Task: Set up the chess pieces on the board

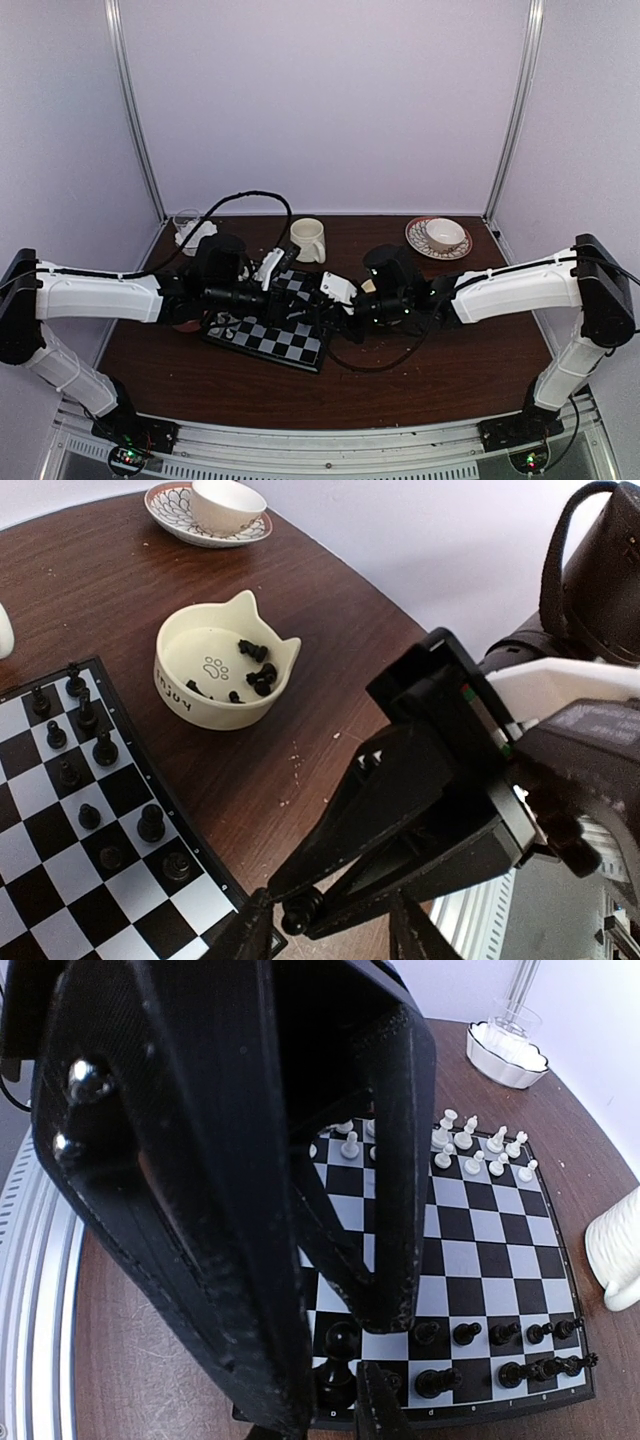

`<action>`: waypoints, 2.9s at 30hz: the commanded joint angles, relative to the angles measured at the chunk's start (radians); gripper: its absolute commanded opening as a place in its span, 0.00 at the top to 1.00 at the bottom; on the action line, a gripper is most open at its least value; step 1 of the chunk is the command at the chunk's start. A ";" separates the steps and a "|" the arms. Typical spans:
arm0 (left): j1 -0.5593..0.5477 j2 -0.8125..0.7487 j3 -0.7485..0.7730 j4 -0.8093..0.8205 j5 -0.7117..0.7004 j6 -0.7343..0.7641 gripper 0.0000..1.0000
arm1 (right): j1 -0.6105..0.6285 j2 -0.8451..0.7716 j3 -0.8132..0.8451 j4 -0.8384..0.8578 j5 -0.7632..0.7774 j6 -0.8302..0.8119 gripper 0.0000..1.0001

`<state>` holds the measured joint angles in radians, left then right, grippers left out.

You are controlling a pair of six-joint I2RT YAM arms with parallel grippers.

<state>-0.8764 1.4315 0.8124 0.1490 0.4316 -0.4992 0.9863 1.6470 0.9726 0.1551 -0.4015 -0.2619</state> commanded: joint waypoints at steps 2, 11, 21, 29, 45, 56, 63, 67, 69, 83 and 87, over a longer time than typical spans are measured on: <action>-0.006 0.018 0.033 0.003 0.013 0.012 0.60 | 0.002 -0.041 -0.020 0.028 0.019 -0.003 0.90; -0.006 0.021 0.040 -0.016 0.001 0.014 0.62 | 0.003 -0.050 -0.026 0.029 0.029 -0.008 0.90; -0.006 0.027 0.045 -0.020 0.013 0.019 0.79 | 0.002 -0.049 -0.023 0.027 0.022 -0.008 0.90; -0.006 0.028 0.047 -0.021 0.013 0.023 0.89 | 0.003 -0.053 -0.028 0.035 0.016 -0.007 0.88; -0.007 0.006 0.083 -0.207 -0.200 0.076 0.93 | 0.003 -0.096 -0.067 0.051 0.060 -0.019 0.45; -0.014 0.129 0.207 -0.400 -0.352 0.112 0.93 | -0.006 -0.229 -0.226 0.214 0.381 0.054 0.37; -0.054 0.190 0.269 -0.482 -0.455 0.134 0.93 | -0.040 -0.279 -0.295 0.309 0.577 0.163 0.33; -0.065 0.212 0.290 -0.506 -0.484 0.140 0.92 | -0.052 -0.297 -0.313 0.321 0.604 0.170 0.33; -0.071 0.223 0.292 -0.500 -0.501 0.145 0.92 | -0.052 -0.306 -0.322 0.333 0.605 0.170 0.33; -0.095 0.318 0.305 -0.446 -0.564 0.171 0.92 | -0.058 -0.353 -0.353 0.348 0.620 0.155 0.33; -0.094 0.343 0.312 -0.431 -0.561 0.173 0.92 | -0.058 -0.357 -0.356 0.347 0.622 0.151 0.33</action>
<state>-0.9649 1.7443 1.0946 -0.3305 -0.1169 -0.3420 0.9348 1.3174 0.6292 0.4831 0.1986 -0.1158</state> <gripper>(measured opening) 0.086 0.674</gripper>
